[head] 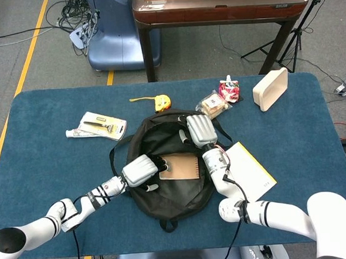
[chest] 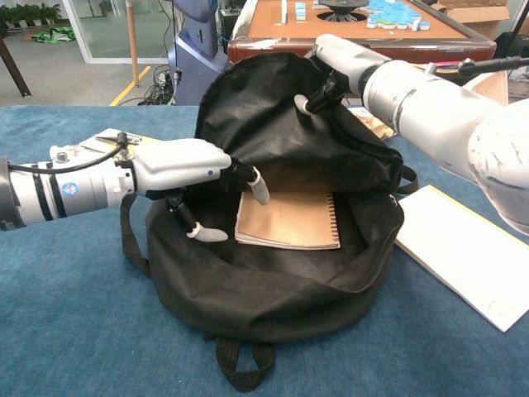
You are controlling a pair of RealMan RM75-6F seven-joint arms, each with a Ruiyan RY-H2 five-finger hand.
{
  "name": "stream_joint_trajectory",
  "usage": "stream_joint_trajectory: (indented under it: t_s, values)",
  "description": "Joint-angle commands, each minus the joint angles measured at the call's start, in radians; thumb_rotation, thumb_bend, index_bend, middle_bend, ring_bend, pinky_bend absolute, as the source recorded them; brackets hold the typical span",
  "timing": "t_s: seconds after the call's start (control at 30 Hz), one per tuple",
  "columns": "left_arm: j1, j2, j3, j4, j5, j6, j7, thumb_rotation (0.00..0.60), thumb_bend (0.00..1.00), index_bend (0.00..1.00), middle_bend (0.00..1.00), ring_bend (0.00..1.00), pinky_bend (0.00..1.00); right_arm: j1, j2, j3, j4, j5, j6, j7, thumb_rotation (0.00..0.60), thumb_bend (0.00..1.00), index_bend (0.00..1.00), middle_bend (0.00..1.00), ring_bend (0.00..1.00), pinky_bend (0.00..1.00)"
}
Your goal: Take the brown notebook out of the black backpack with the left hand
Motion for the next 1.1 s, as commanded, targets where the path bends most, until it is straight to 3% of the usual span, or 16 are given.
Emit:
stream_joint_trajectory:
  t_s: [0.03,0.53,1.1]
  values:
    - [-0.01,-0.036,0.013,0.057,-0.004,0.014,0.035,0.6,0.23,0.23,0.2,0.21,0.29,0.001,0.0,-0.001,-0.001,0.002,0.0,-0.002,0.6,0.79,0.77,0.47,0.37,0.48]
    - [-0.033,-0.16,0.063,0.282,0.009,0.089,0.085,0.6,0.23,0.22,0.19,0.2,0.28,0.004,0.005,-0.007,-0.022,0.012,0.016,-0.017,0.6,0.79,0.77,0.47,0.37,0.48]
    - [-0.041,-0.229,0.1,0.39,-0.019,0.08,0.063,0.6,0.23,0.22,0.19,0.2,0.28,-0.002,0.019,-0.016,-0.051,0.019,0.032,-0.032,0.6,0.79,0.77,0.47,0.37,0.48]
